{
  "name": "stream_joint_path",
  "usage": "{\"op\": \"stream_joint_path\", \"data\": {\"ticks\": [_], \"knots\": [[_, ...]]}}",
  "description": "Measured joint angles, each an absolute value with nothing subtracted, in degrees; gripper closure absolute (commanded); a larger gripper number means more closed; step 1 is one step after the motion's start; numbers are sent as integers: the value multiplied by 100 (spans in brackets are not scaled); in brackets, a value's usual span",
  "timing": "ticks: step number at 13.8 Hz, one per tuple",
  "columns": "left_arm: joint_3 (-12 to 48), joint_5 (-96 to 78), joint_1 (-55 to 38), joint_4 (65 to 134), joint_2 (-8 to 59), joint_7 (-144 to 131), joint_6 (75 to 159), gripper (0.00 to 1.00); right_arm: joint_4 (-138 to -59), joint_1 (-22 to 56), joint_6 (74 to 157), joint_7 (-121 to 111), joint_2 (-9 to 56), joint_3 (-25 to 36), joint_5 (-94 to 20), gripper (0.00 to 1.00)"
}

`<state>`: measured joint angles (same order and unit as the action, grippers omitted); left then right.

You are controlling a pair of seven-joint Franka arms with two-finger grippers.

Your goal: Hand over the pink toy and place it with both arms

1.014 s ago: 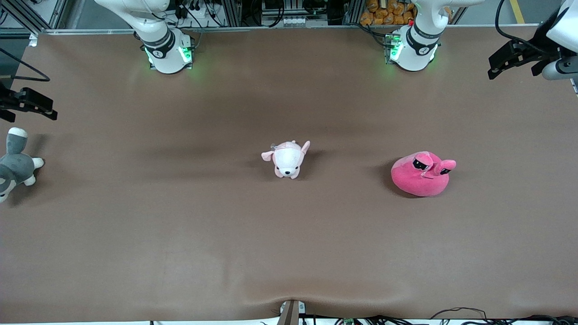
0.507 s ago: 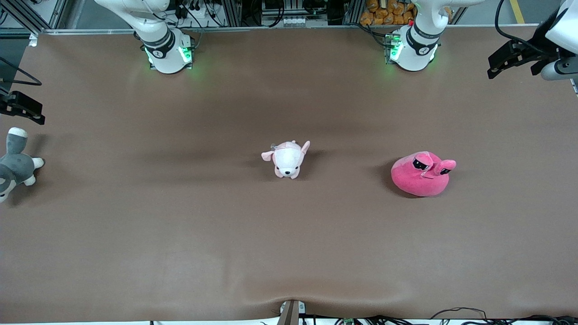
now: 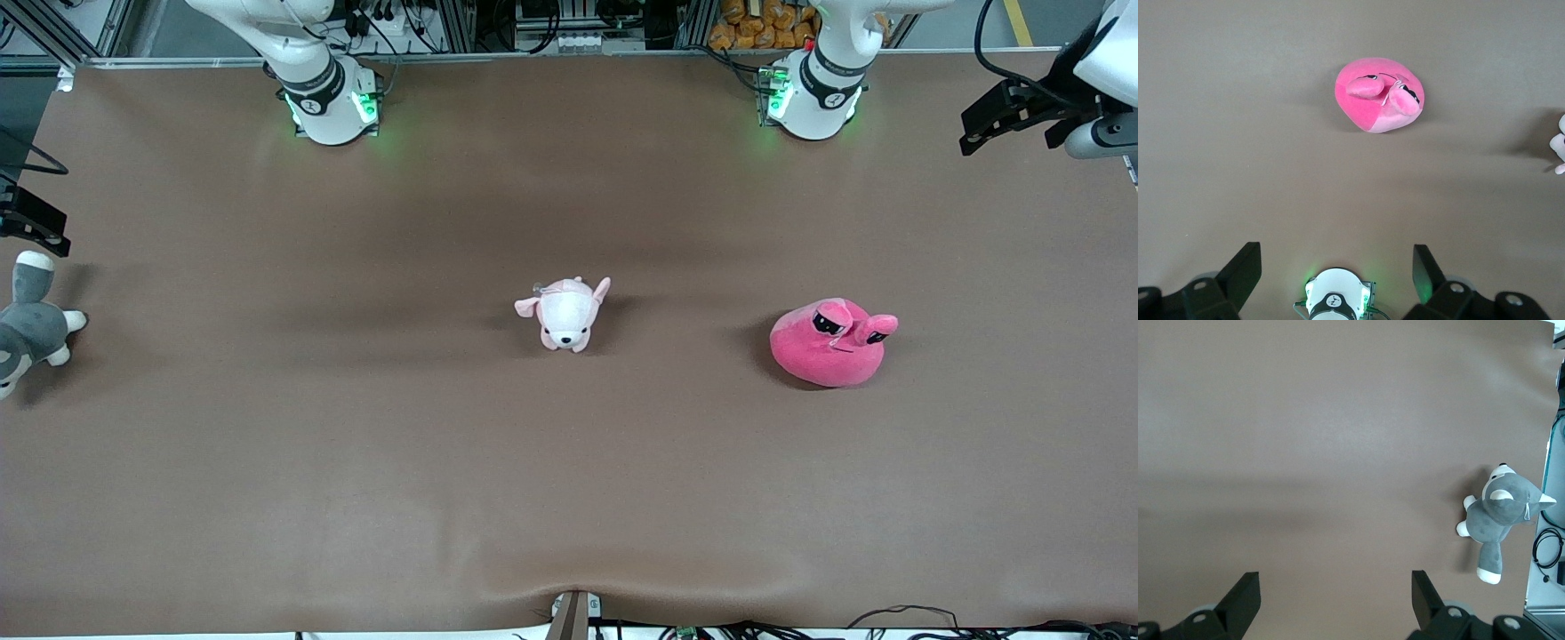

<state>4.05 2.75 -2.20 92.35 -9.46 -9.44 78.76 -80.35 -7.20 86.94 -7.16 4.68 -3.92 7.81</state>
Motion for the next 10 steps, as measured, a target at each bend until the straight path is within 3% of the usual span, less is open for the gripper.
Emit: {"op": "stream_joint_path", "data": {"ticks": [5,10], "knots": [[403,275,-218,9235,-946,-944,7877,0,-7972,-488,8703,902,619,-404,-53,0],[403,275,-218,9235,-942,-944,7877,0,-7970,-531,8690,1118,639,-347,-160,0]]}}
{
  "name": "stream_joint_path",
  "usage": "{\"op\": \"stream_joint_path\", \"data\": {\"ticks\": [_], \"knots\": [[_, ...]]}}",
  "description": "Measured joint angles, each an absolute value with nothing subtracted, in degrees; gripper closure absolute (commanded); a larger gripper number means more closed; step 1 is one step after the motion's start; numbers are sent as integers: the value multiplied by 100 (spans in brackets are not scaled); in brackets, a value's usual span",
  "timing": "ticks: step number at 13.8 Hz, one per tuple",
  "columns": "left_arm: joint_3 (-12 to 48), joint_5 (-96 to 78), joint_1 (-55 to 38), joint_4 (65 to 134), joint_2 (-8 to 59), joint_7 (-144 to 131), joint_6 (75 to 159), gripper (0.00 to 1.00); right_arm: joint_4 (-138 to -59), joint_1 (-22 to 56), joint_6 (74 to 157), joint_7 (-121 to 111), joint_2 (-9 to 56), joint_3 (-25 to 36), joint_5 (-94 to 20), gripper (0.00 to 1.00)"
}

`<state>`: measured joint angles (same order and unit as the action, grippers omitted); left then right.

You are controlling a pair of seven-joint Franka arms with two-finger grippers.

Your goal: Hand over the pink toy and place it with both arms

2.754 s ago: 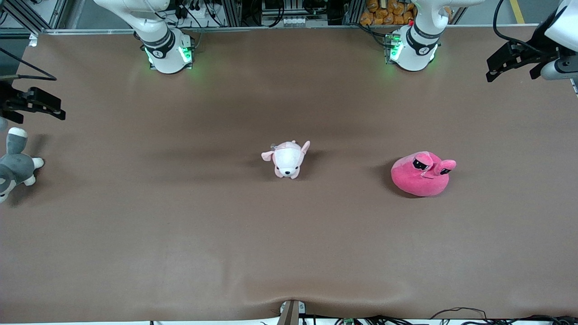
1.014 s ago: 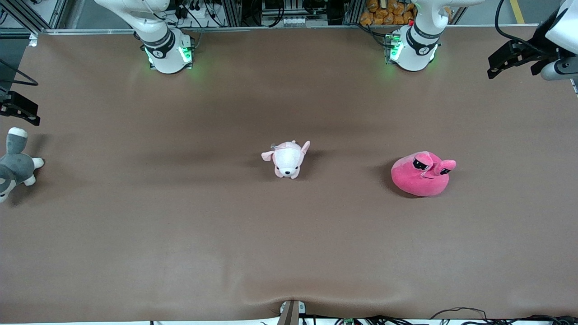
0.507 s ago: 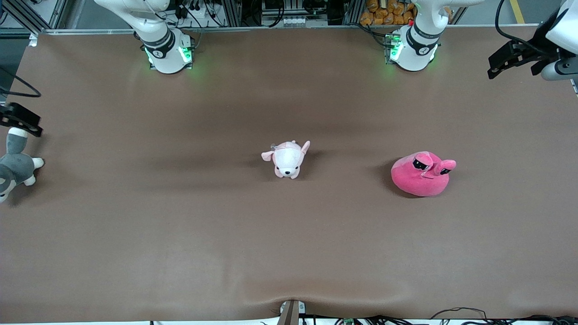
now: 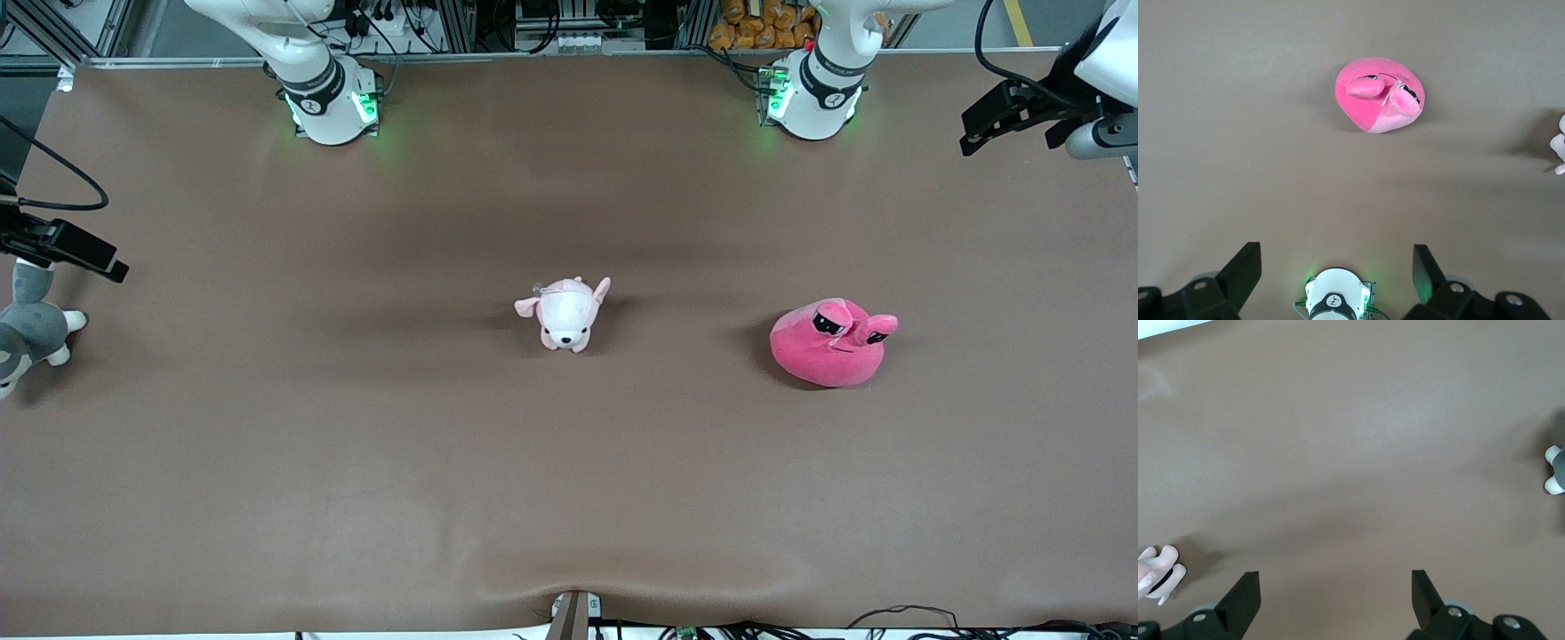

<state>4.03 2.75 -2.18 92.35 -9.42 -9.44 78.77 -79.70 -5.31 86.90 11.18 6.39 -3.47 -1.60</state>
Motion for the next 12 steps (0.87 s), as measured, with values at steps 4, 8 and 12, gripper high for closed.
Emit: {"op": "stream_joint_path", "data": {"ticks": [4,8,12], "knots": [[395,275,-217,9235,-939,-947,7877,0,-7969,-531,8677,1130,639,-327,-160,0],[368,275,-180,9233,-939,-1099,7885,0,-7969,-531,8667,1136,640,-327,-167,0],[370,275,-178,9224,-939,-1296,7911,0,-7969,-538,8655,1135,640,-323,-175,0]]}}
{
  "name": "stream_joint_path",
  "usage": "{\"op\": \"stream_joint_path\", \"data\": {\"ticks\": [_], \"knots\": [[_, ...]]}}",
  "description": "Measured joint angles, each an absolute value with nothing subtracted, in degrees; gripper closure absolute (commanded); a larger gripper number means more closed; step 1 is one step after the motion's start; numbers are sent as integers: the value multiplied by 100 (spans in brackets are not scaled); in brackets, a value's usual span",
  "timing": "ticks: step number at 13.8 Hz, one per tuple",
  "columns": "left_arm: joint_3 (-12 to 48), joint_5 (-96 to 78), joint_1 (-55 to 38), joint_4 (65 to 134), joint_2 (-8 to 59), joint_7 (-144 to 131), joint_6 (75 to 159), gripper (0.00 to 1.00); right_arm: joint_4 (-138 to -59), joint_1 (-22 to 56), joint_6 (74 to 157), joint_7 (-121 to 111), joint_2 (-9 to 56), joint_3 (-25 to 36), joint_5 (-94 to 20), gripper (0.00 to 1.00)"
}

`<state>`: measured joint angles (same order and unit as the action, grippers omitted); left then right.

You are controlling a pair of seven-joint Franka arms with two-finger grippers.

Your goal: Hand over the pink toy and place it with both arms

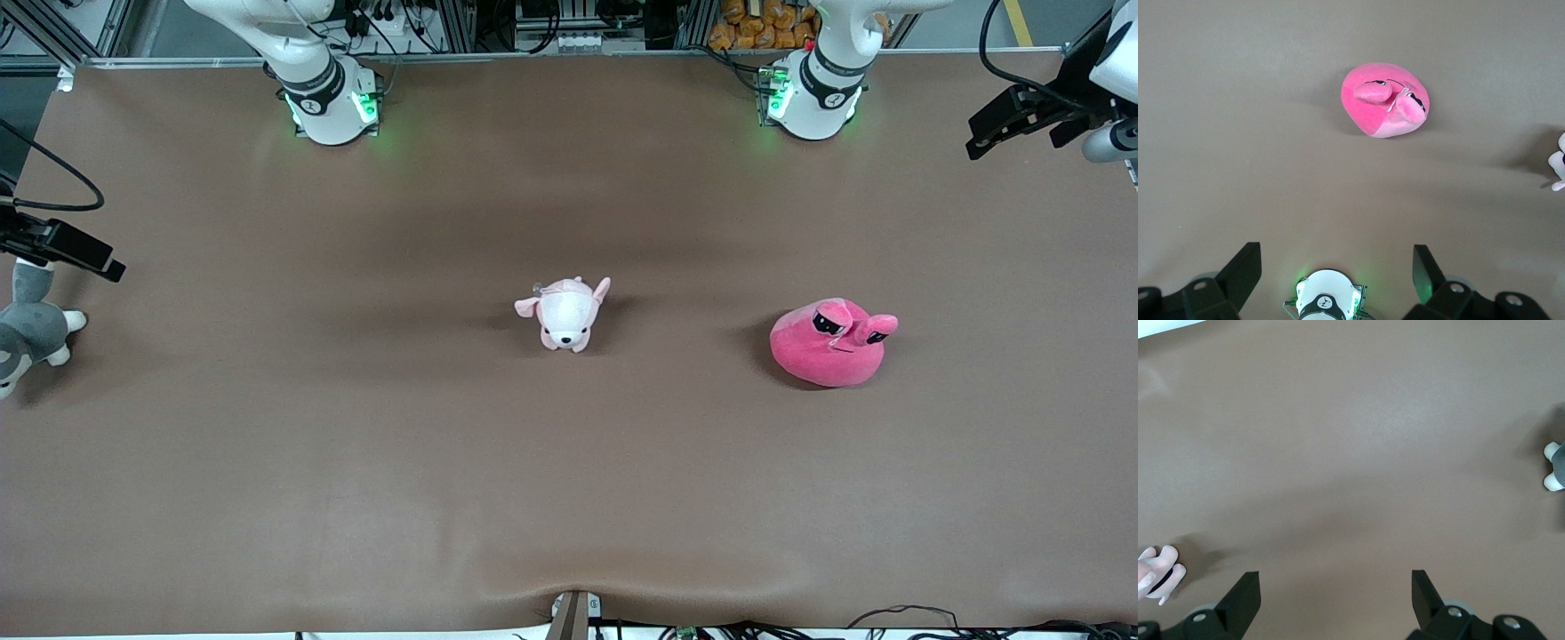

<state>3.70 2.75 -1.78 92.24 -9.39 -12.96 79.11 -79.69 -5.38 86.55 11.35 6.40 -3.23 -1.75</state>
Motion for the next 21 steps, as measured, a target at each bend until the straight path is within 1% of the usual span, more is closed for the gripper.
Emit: {"op": "stream_joint_path", "data": {"ticks": [7,21], "knots": [[346,276,76,9223,-845,-1337,7920,0,-7966,-574,8648,1136,640,-309,-177,0],[388,275,109,9223,14,-3096,8607,0,-7963,-576,8563,1136,640,-309,-179,0]]}}
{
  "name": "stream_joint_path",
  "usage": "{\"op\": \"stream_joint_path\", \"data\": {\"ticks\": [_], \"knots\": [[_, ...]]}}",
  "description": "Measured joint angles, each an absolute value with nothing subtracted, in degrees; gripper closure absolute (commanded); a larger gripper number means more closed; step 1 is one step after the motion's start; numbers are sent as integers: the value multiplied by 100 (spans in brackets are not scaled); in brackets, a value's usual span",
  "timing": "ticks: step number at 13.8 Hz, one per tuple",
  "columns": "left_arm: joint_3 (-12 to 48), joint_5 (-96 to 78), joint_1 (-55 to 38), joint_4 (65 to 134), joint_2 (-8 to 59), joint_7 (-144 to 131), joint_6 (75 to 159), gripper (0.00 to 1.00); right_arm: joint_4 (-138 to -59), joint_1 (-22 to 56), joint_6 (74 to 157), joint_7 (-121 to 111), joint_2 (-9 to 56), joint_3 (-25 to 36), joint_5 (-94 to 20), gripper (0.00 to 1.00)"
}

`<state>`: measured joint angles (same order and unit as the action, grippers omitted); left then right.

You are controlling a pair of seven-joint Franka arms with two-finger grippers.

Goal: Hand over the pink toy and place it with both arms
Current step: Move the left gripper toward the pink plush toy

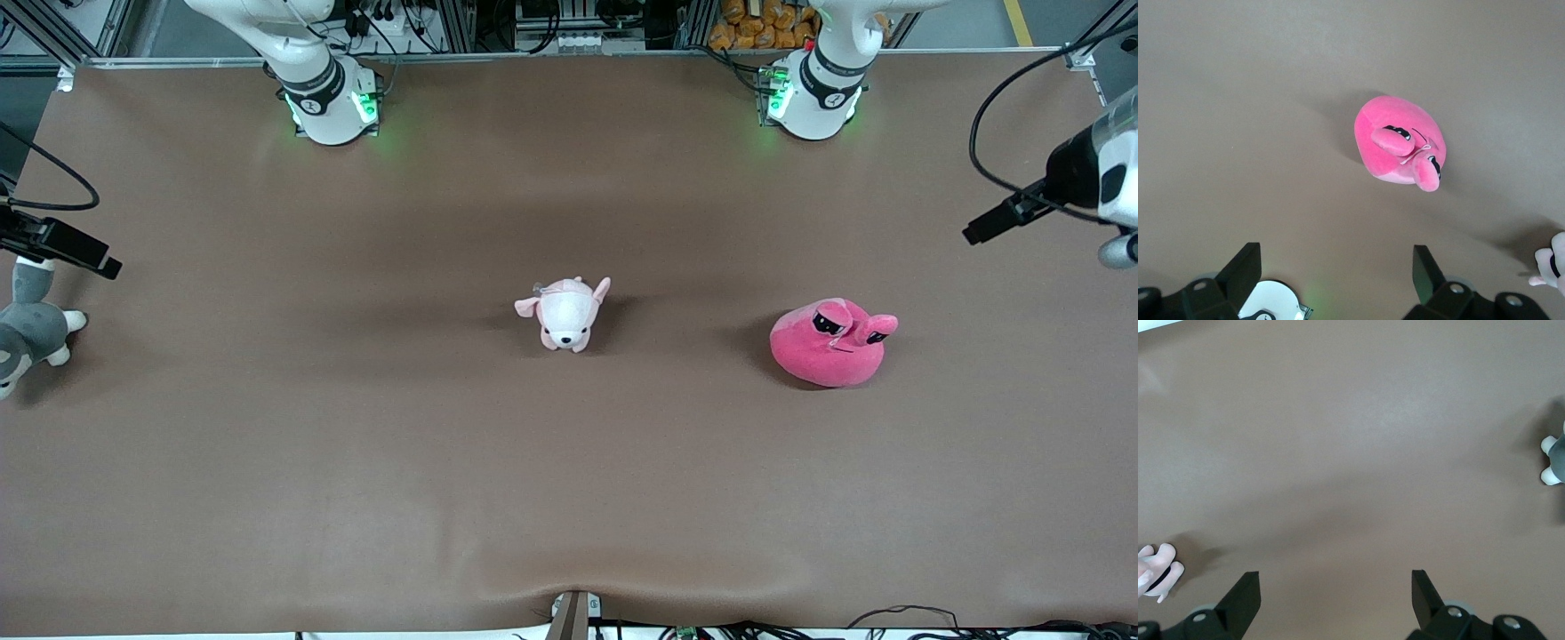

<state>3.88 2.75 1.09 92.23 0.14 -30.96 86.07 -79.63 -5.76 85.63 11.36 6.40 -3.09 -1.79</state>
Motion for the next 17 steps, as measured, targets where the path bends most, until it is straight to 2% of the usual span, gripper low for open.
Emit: {"op": "stream_joint_path", "data": {"ticks": [10,17], "knots": [[421,267,97,9270,655,-5832,8666,0,-7962,-604,8538,1136,640,-307,-180,0],[416,-164,117,9268,792,-7696,9034,0,-7962,-605,8441,1136,641,-311,-187,0]]}}
